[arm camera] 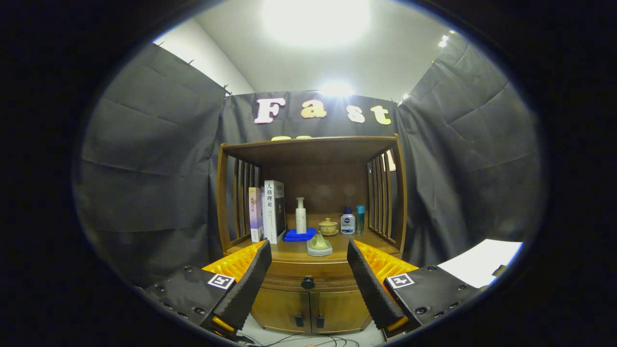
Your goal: Pull open the drawer, take out the items inside it, and place them on the countertop above the cabinet.
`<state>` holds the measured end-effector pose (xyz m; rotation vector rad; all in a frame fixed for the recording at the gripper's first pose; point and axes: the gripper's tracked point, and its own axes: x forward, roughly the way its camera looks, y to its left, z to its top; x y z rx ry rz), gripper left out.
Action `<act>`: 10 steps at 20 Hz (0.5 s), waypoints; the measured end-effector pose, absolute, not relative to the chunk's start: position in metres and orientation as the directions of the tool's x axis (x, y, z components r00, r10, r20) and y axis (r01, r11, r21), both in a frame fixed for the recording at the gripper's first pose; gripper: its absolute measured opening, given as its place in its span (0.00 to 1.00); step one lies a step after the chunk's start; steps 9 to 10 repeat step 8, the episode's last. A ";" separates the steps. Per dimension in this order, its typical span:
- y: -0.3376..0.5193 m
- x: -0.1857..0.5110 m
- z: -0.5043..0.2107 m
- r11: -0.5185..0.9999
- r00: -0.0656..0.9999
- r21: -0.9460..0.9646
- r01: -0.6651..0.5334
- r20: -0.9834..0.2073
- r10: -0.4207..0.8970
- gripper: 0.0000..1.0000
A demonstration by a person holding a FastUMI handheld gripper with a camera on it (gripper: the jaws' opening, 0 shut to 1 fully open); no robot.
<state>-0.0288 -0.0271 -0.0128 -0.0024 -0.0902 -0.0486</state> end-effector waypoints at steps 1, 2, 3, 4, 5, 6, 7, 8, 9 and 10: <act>-0.027 -0.030 -0.015 0.999 0.995 0.004 0.043 0.087 -0.044 0.99; -0.027 -0.030 -0.015 0.999 0.996 0.010 0.037 0.087 -0.038 0.99; -0.026 -0.030 -0.016 0.999 0.996 0.016 0.030 0.084 -0.031 0.99; -0.026 -0.031 -0.018 1.000 0.996 0.021 0.023 0.082 -0.024 0.99; -0.027 -0.031 -0.020 1.000 0.997 0.025 0.019 0.078 -0.021 0.99; -0.029 -0.032 -0.022 0.999 0.997 0.029 0.016 0.076 -0.018 0.99; -0.030 -0.032 -0.023 0.999 0.997 0.035 0.015 0.074 -0.017 0.99; -0.031 -0.033 -0.025 0.999 0.998 0.042 0.009 0.068 -0.012 0.99; -0.031 -0.033 -0.025 0.999 0.998 0.042 0.009 0.068 -0.012 0.99; -0.031 -0.033 -0.025 0.999 0.998 0.042 0.009 0.068 -0.012 0.99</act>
